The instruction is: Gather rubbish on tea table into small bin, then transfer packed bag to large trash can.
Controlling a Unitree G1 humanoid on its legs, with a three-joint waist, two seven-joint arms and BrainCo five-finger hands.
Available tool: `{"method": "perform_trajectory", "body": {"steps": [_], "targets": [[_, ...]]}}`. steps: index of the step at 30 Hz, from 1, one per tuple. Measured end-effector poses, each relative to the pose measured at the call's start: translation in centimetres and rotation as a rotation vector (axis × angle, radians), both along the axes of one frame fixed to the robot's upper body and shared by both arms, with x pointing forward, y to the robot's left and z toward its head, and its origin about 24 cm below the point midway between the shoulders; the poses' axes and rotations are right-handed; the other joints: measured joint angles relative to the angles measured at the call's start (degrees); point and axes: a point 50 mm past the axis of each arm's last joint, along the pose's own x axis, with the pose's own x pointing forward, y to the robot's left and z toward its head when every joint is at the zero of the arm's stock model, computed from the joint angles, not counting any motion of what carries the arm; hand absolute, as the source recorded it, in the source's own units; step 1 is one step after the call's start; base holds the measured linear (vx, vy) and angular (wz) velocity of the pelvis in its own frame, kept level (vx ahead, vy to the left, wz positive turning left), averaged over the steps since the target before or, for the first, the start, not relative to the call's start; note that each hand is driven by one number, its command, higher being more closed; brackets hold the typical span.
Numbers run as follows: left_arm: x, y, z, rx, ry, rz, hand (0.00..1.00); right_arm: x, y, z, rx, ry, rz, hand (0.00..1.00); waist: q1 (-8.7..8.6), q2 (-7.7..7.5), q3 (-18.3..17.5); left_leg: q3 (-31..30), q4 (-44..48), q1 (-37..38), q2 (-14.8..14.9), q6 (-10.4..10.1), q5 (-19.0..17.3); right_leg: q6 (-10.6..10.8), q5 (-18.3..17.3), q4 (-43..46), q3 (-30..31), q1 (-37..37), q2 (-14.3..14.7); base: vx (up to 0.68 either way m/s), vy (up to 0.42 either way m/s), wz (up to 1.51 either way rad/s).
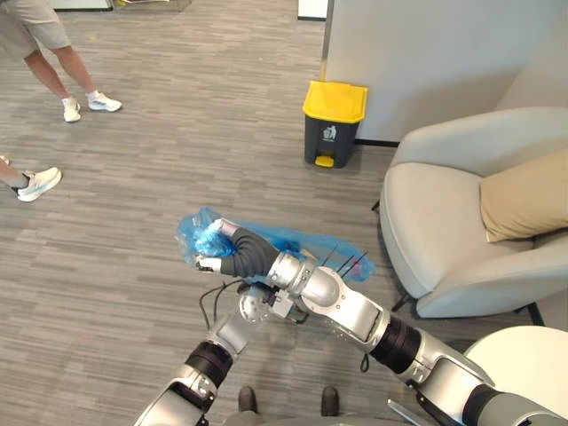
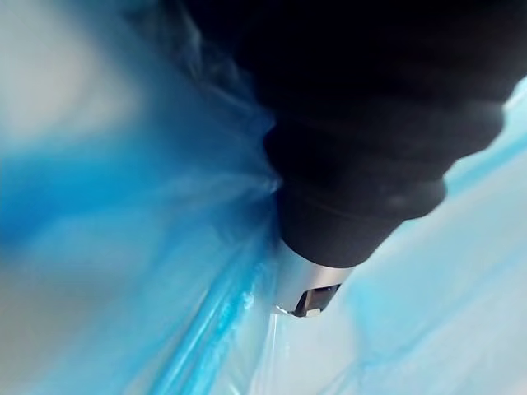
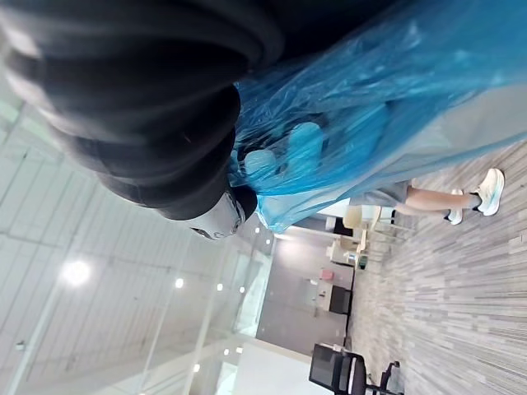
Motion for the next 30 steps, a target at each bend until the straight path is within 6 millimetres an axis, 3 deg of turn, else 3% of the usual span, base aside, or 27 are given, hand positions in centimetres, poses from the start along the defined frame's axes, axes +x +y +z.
{"method": "perform_trajectory", "body": {"steps": [8,12,15,17,24,27,30], "targets": [[-0.1,0.8,0.0,-0.15,0.054,0.067,1.0,-0.6,0.0,-0.9,0.041,0.041,-0.031,0.0,-0.02,0.0,0.0,0.0,0.0,-0.2,-0.1,0.0,0.0,0.0,0.0,-0.5,0.0,0.0,-0.1,0.0,0.0,0.0],[-0.9,2.3,-0.5,-0.247,0.087,0.148,1.0,0.3,-2.0,-2.0,0.038,0.046,-0.157,0.0,-0.04,-0.01,0.0,0.0,0.0,-0.3,-0.2,0.0,0.0,0.0,0.0,-0.6,0.0,0.0,-0.1,0.0,0.0,0.0],[-1.8,3.9,-1.3,-0.277,0.115,0.211,1.0,1.3,-4.6,-2.9,0.006,0.025,-0.279,0.0,-0.06,-0.03,0.0,0.0,0.0,-0.3,-0.2,0.0,0.0,0.1,0.0,-0.6,0.0,0.0,-0.1,0.0,0.0,0.0],[-2.6,5.9,-2.0,-0.292,0.134,0.294,1.0,1.8,-7.4,-4.5,-0.099,-0.015,-0.394,0.0,-0.05,-0.06,0.0,0.0,0.0,-0.3,-0.2,0.0,0.0,0.1,-0.1,-0.6,0.0,0.0,-0.1,0.0,0.0,0.0],[-5.3,11.2,-4.1,-0.297,0.199,0.483,1.0,0.6,-15.7,-9.4,-0.414,-0.028,-0.677,0.0,-0.05,-0.12,-0.1,0.0,-0.1,-0.3,-0.2,0.0,-0.1,0.2,-0.2,-0.6,0.0,0.0,-0.2,0.0,0.0,0.0],[-6.7,12.5,-5.0,-0.287,0.237,0.524,1.0,-0.4,-18.3,-11.4,-0.465,0.055,-0.762,0.0,-0.14,-0.22,-0.1,-0.4,-0.1,-0.2,-0.4,0.0,-0.1,0.3,-0.2,-0.7,-0.4,0.3,-0.3,0.0,0.0,0.08],[-8.3,13.7,-6.2,-0.265,0.295,0.547,1.0,-2.1,-21.7,-15.6,-0.547,0.264,-0.887,0.0,-0.31,-0.28,-0.3,-1.5,-0.1,-0.2,-0.7,0.0,-0.1,1.0,-0.7,-0.8,-1.5,0.9,-0.5,-0.01,0.005,0.17]]}}
